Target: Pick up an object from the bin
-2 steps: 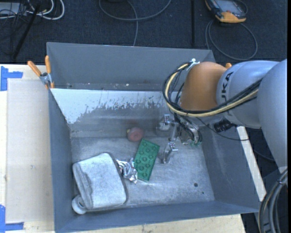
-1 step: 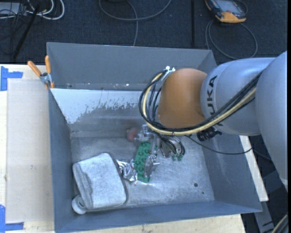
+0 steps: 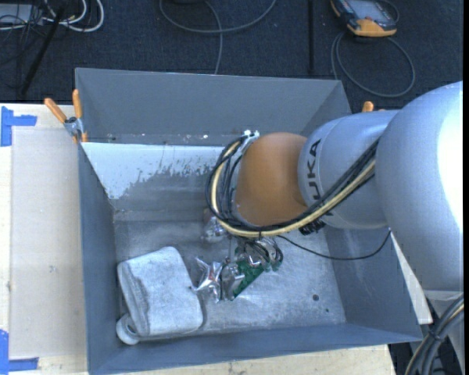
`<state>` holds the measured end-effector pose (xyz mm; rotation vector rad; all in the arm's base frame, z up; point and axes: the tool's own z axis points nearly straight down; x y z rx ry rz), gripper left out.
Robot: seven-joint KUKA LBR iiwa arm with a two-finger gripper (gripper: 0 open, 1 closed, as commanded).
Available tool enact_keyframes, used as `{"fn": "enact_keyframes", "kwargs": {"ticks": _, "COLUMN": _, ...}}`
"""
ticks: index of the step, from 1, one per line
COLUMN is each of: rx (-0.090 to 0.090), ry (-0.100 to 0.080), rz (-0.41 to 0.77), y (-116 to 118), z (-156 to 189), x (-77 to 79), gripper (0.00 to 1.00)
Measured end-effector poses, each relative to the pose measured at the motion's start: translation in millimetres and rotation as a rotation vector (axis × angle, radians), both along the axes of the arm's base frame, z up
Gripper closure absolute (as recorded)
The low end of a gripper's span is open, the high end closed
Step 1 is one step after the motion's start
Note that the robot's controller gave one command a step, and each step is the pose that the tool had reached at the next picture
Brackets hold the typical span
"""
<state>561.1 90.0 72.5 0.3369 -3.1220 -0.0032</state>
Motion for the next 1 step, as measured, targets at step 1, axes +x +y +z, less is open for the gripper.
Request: {"fn": "enact_keyframes", "kwargs": {"ticks": 1, "rx": -0.001, "ry": 0.001, "rz": 0.004, "y": -0.1, "z": 1.1, "x": -0.2, "gripper": 1.0}}
